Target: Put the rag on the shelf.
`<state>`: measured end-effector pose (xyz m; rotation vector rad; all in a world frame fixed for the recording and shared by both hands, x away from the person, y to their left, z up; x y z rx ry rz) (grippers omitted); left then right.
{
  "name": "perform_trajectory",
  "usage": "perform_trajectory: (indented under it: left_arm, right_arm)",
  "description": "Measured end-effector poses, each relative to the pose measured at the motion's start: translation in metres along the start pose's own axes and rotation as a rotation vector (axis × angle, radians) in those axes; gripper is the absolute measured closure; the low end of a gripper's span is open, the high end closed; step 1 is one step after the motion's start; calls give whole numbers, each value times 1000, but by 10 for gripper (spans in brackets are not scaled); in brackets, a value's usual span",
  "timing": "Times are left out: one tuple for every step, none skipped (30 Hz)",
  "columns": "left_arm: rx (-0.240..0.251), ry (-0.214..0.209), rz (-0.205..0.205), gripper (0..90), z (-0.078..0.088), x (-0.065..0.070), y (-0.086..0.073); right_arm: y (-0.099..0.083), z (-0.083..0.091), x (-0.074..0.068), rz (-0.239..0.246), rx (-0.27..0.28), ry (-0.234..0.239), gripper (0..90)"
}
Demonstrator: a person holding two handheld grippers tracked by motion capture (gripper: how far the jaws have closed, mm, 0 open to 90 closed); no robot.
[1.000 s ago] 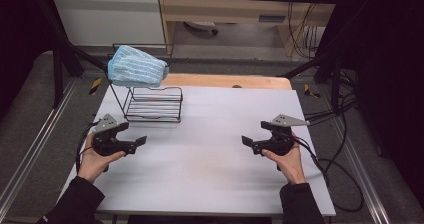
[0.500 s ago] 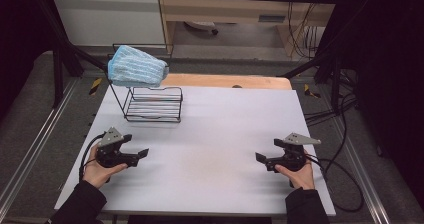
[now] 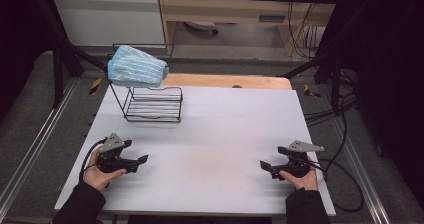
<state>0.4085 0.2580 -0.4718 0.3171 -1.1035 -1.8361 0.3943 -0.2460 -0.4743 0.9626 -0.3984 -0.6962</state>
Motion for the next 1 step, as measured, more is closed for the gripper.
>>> perform_trajectory:
  left_arm:
    - [2,1,-1,109,0,0,0]
  right_arm:
    - [0,0,0,-1,-1,-2,4]
Point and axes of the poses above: each handheld gripper's, and its own axes: z roughly backward along the jaws, y roughly out of its top, x roughly to its right, the point moved 5 cm from there along -z, roughly forward along the jaws, and after that the axes turned 14 degrees about z, right-handed, at the moved point
